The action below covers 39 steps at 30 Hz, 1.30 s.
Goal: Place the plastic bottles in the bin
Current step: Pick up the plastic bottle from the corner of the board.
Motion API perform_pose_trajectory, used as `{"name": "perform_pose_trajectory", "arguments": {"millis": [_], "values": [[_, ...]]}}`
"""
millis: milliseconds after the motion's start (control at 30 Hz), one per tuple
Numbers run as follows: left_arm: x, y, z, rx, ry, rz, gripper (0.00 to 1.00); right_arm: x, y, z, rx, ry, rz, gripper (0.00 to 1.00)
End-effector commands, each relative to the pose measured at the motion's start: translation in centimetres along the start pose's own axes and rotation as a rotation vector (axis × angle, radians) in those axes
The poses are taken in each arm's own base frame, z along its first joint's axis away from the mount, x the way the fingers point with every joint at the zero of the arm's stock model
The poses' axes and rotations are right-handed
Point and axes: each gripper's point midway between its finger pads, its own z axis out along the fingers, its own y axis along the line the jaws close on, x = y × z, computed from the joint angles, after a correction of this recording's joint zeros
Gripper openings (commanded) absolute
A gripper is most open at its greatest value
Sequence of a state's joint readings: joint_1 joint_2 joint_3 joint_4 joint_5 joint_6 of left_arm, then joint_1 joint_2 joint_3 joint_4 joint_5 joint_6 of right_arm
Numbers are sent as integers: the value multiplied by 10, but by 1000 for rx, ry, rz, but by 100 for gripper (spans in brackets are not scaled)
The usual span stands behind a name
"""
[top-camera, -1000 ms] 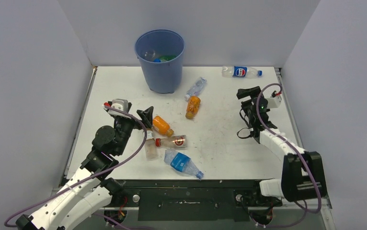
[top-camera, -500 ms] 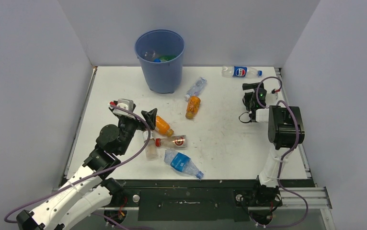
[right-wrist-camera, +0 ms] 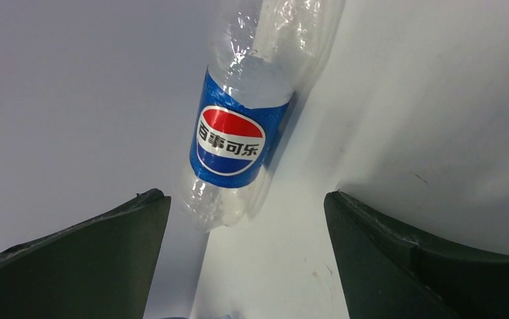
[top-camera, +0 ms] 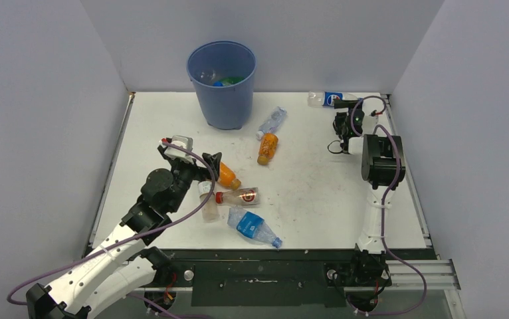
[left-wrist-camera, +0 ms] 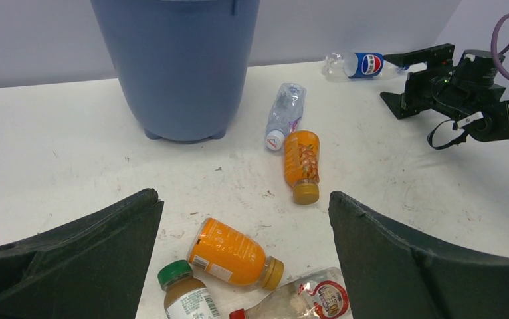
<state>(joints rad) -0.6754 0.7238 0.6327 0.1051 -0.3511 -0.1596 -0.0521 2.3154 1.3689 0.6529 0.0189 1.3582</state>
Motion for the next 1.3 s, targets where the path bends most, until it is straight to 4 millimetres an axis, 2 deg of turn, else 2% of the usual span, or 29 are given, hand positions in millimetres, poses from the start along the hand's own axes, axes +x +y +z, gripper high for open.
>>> {"name": "perform_pose_trajectory", "arguments": {"millis": [0,300,400,633,800,1100,1267], "values": [[-14,-7,3,26,-20,4,96,0,-9,18,13,0,38,90],[-11,-4,4,11,-13,18,96,11,-20,63,43,14,81,90],[-9,-4,6,7,-6,24,96,23,-21,75,41,64,94,92],[-5,-4,8,6,8,32,96,41,-27,98,61,110,85,95],[-5,-2,8,1,10,34,96,49,-34,106,82,109,84,97],[-3,-3,9,2,14,36,96,55,-52,109,101,92,95,65],[-1,-3,10,4,19,36,96,55,-58,110,101,96,103,50]]}}
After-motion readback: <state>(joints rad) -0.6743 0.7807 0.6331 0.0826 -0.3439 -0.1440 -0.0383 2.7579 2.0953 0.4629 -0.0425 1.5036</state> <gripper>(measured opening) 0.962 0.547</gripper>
